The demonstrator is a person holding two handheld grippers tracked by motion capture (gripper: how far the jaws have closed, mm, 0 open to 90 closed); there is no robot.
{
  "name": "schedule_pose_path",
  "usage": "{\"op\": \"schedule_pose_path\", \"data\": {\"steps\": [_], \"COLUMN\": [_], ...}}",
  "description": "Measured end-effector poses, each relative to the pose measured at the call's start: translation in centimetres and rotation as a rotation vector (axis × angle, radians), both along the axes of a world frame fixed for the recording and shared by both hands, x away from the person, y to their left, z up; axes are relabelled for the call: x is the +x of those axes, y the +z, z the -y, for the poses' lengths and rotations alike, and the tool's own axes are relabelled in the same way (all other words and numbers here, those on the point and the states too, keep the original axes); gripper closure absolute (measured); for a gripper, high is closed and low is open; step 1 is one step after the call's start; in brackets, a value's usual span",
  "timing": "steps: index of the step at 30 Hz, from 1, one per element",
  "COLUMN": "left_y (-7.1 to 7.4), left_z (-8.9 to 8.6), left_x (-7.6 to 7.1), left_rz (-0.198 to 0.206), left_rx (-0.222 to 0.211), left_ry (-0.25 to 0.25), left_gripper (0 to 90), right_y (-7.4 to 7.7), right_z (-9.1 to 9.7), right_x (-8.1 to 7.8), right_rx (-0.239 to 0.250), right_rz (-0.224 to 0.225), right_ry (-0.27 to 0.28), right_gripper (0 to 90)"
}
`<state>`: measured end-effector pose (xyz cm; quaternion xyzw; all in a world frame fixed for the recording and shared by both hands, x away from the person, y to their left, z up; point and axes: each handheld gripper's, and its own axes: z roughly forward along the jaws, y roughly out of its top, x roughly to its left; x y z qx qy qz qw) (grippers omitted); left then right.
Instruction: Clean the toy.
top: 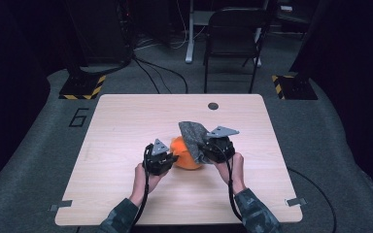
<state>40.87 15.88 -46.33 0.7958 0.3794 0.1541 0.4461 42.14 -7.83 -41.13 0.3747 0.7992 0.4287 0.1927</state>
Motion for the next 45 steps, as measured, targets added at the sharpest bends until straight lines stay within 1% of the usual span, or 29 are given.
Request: {"op": "schedule_pose_path", "data": {"steps": [1,3,4,6,8,9,10,11,13,15,16,18,19,20,21,24,26,28,29,32,34,35,37,38,40,42,43,44,45], "left_y": [0.0,0.4,0.4,0.5,0.6,0.6,0.6,0.5,0.4,0.2,0.1,0.1,0.1,0.1,0.1,0.1,0.0,0.0,0.0,0.0,0.0,0.0,0.0,-0.1,-0.1,-0.1,-0.1,-0.1,-0.1], "left_z": [0.0,-0.1,-0.1,0.0,0.1,0.2,0.2,0.2,0.2,0.1,0.1,0.0,0.1,0.1,0.1,0.0,0.0,0.0,0.0,0.0,0.0,0.0,0.0,0.0,0.0,0.0,0.0,-0.1,-0.1], "left_x": [0.0,0.0,0.0,-0.1,-0.1,-0.1,-0.1,-0.1,0.0,0.1,0.2,0.2,0.2,0.2,0.2,0.2,0.2,0.2,0.2,0.2,0.3,0.3,0.3,0.3,0.3,0.3,0.3,0.3,0.3], "left_rz": [0.0,0.0,0.0,-0.001,-0.004,0.002,0.002,0.003,0.001,-0.007,-0.013,-0.015,-0.015,-0.014,-0.014,-0.012,-0.017,-0.024,-0.019,-0.017,-0.016,-0.016,-0.016,-0.015,-0.016,-0.016,-0.014,-0.01,-0.016], "left_rx": [0.0,-0.023,-0.023,-0.032,-0.036,-0.034,-0.034,-0.035,-0.033,-0.035,-0.041,-0.045,-0.045,-0.044,-0.044,-0.042,-0.049,-0.061,-0.058,-0.061,-0.061,-0.061,-0.062,-0.062,-0.063,-0.066,-0.065,-0.062,-0.072], "left_ry": [0.0,0.003,0.003,-0.001,-0.004,-0.006,-0.006,-0.009,-0.012,-0.014,-0.016,-0.02,-0.021,-0.023,-0.024,-0.029,-0.028,-0.024,-0.028,-0.03,-0.032,-0.032,-0.033,-0.035,-0.036,-0.037,-0.037,-0.039,-0.03], "left_gripper": [82.4,82.5,82.5,82.5,82.4,82.4,82.3,82.3,82.2,82.1,82.1,82.0,82.0,82.0,82.0,82.0,81.9,81.9,81.8,81.8,81.6,81.6,81.5,81.5,81.2,81.0,81.0,81.0,80.9], "right_y": [0.3,1.0,1.0,1.7,1.8,1.8,1.8,1.7,0.4,-0.4,-0.6,-0.7,-0.7,-0.8,-0.8,-1.0,-1.5,-1.7,-2.1,-2.4,-2.8,-3.0,-3.3,-3.8,-4.1,-5.0,-5.0,-5.4,-6.2], "right_z": [0.0,-0.2,-0.2,-0.7,-1.0,-1.8,-1.8,-2.0,-2.9,-3.2,-3.2,-3.0,-2.8,-2.4,-2.2,-1.5,-0.6,-0.3,0.1,0.7,1.1,1.3,1.6,2.0,2.2,3.1,3.1,3.3,3.8], "right_x": [-0.2,-0.7,-0.7,-1.4,-1.6,-2.0,-2.0,-2.0,-1.7,-1.6,-1.6,-1.4,-1.4,-1.1,-1.1,-0.7,-0.2,0.0,0.3,0.7,1.0,1.1,1.4,1.8,2.0,2.8,2.8,3.0,3.5], "right_rx": [0.003,0.022,0.022,0.048,0.05,0.045,0.045,0.036,-0.003,-0.057,-0.079,-0.104,-0.105,-0.107,-0.106,-0.104,-0.1,-0.104,-0.097,-0.094,-0.104,-0.096,-0.106,-0.102,-0.098,-0.092,-0.092,-0.093,-0.114], "right_rz": [0.012,0.022,0.022,0.038,0.042,0.043,0.043,0.046,0.024,0.045,0.044,0.061,0.045,0.056,0.04,0.035,0.004,-0.003,-0.019,-0.044,-0.052,-0.069,-0.072,-0.098,-0.111,-0.158,-0.158,-0.177,-0.206], "right_ry": [0.007,0.014,0.014,0.042,0.056,0.075,0.075,0.087,0.091,0.084,0.078,0.071,0.06,0.062,0.048,0.03,0.0,0.002,-0.018,-0.039,-0.048,-0.064,-0.061,-0.08,-0.089,-0.097,-0.097,-0.11,-0.115], "right_gripper": [76.5,76.5,76.5,76.5,76.5,76.4,76.4,76.4,76.4,76.6,76.7,76.7,76.7,76.7,76.7,76.6,76.6,76.5,76.5,76.4,76.4,76.3,76.3,76.3,76.3,76.1,76.1,76.0,75.9]}}
